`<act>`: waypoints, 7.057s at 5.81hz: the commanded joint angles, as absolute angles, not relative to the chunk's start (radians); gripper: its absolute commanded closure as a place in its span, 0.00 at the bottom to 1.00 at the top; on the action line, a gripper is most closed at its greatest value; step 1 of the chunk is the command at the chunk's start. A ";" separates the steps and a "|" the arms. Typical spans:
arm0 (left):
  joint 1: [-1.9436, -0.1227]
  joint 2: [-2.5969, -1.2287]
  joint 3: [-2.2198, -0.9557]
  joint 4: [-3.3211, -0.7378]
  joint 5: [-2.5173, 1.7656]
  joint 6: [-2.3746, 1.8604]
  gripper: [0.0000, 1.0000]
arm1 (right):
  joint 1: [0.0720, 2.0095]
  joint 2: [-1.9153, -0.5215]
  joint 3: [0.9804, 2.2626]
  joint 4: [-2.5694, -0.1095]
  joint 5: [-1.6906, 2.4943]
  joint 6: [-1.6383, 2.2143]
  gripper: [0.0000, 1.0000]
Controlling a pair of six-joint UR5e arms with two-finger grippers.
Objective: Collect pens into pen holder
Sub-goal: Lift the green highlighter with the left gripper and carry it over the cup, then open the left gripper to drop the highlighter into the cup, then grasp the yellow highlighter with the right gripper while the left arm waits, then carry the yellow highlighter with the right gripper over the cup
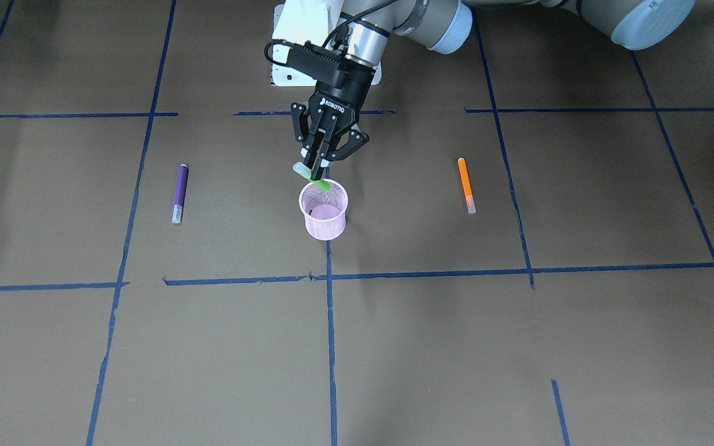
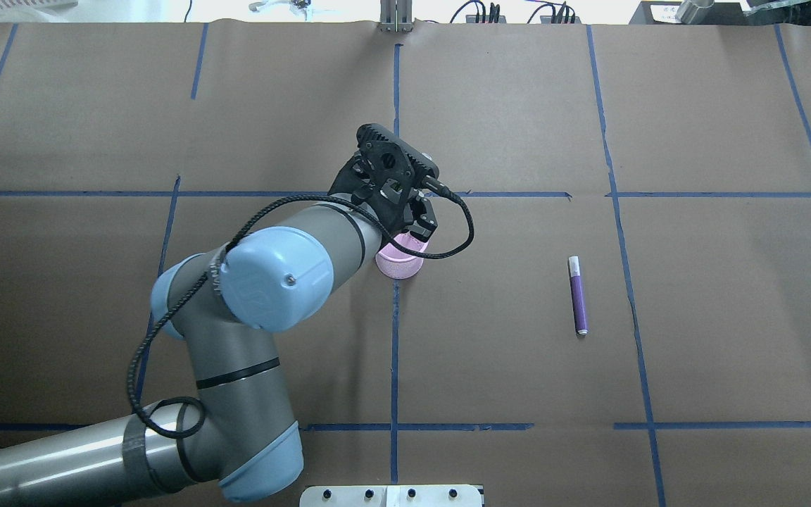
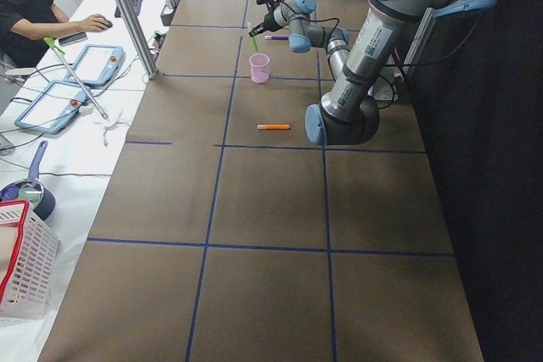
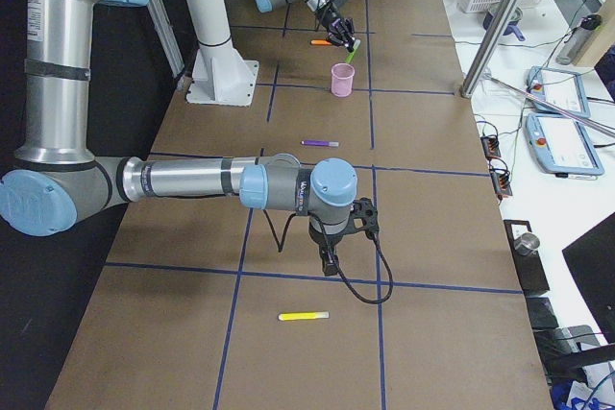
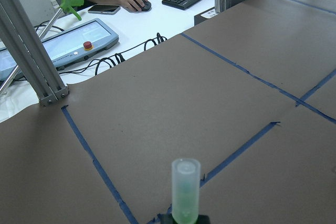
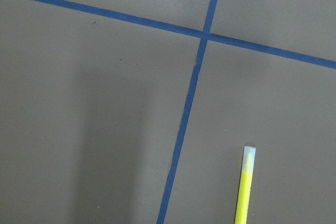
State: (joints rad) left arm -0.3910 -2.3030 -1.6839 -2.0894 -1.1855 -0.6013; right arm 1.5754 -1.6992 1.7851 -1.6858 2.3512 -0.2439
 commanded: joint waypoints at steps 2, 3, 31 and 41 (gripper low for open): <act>-0.365 -2.266 -1.634 -2.111 -1.144 -0.629 0.89 | 1.575 -1.700 1.784 -1.686 2.352 -0.242 0.00; -0.345 -2.238 -1.634 -2.132 -1.144 -0.623 0.81 | 1.575 -1.700 1.784 -1.686 2.352 -0.242 0.00; -0.647 -2.192 -1.717 -1.928 -1.638 -1.032 0.00 | 1.419 -1.548 1.138 -1.381 2.359 -0.051 1.00; -0.649 -2.118 -1.717 -2.002 -1.640 -1.020 0.00 | 0.880 -1.171 1.808 -0.926 2.008 0.985 1.00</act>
State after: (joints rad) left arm -0.6493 -2.1239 -1.7165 -2.0011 -1.6405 -1.0220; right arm 1.0010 -1.2480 1.7818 -0.9206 2.1474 0.8351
